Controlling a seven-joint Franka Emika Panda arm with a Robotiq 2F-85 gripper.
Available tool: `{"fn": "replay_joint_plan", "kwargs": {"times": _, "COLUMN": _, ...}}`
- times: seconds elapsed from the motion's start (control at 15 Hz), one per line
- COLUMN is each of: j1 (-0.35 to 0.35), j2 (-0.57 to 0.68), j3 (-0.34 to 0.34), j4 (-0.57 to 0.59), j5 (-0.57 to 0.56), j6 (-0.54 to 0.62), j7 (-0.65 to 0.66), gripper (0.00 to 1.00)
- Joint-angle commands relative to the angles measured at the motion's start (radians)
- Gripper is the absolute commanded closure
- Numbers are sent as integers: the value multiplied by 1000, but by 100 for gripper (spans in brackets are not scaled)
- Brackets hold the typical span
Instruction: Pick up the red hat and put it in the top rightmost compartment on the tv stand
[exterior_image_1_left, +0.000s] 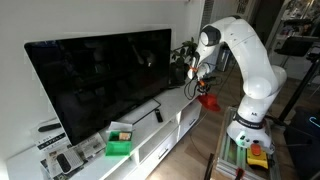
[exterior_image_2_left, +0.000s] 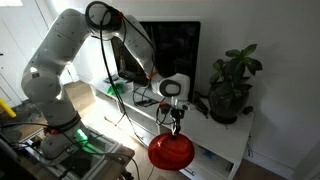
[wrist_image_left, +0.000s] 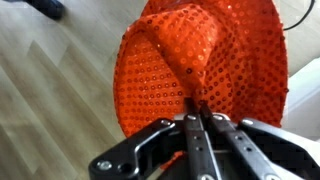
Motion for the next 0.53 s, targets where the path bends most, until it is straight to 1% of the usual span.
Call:
{"fn": "replay_joint_plan", "kwargs": {"times": 0.0, "j1": -61, "j2": 87, "j3": 10, "j4": 84, "j5": 80, "j6": -110, "j7": 66, "gripper": 99}}
{"fn": "replay_joint_plan", "kwargs": {"times": 0.13, "j1": -109, "j2": 128, "j3": 36, "j4": 127, "j5": 141, "j6": -158, "j7": 75, "gripper": 99}}
{"fn": "replay_joint_plan", "kwargs": {"times": 0.47, "j1": -221, "j2": 211, "j3": 123, "j4": 189, "j5": 264, "j6": -54, "j7": -12, "gripper": 99}}
